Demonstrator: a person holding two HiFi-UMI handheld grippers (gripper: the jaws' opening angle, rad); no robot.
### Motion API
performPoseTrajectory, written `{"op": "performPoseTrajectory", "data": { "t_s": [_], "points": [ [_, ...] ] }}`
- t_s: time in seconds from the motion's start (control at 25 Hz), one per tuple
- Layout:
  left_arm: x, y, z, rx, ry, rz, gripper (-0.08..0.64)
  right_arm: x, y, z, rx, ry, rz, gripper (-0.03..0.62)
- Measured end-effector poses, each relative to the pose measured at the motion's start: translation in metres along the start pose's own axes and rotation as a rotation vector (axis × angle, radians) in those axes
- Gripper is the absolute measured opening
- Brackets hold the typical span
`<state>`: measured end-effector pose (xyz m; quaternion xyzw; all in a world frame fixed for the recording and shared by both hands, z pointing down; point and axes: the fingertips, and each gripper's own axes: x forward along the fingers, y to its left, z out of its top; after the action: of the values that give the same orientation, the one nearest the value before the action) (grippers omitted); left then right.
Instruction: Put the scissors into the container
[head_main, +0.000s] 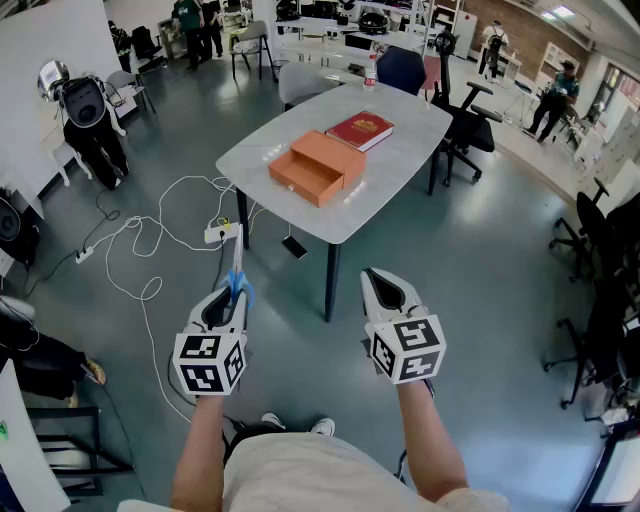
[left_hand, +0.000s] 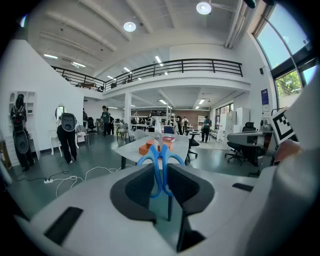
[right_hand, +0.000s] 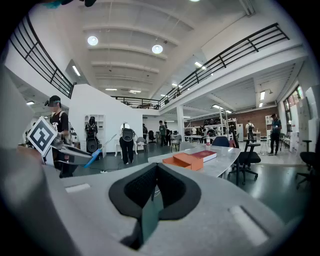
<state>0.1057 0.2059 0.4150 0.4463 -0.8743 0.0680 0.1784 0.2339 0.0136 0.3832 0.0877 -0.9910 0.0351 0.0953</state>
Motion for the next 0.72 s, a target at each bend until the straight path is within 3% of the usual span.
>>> {"op": "performPoseTrajectory", "data": {
  "t_s": [0.32,0.72],
  "points": [
    [0.006,0.006,-0.002,-0.004,0.002,-0.01,0.08,0.008,0.005,-0.001,-0.02,0.012,0.001,0.005],
    [0.052,0.041,0.01,-0.006,0.007,-0.048,0.08,0.057,0.004,0.0,-0.025,0.037,-0.02,0.005]
  ]
}}
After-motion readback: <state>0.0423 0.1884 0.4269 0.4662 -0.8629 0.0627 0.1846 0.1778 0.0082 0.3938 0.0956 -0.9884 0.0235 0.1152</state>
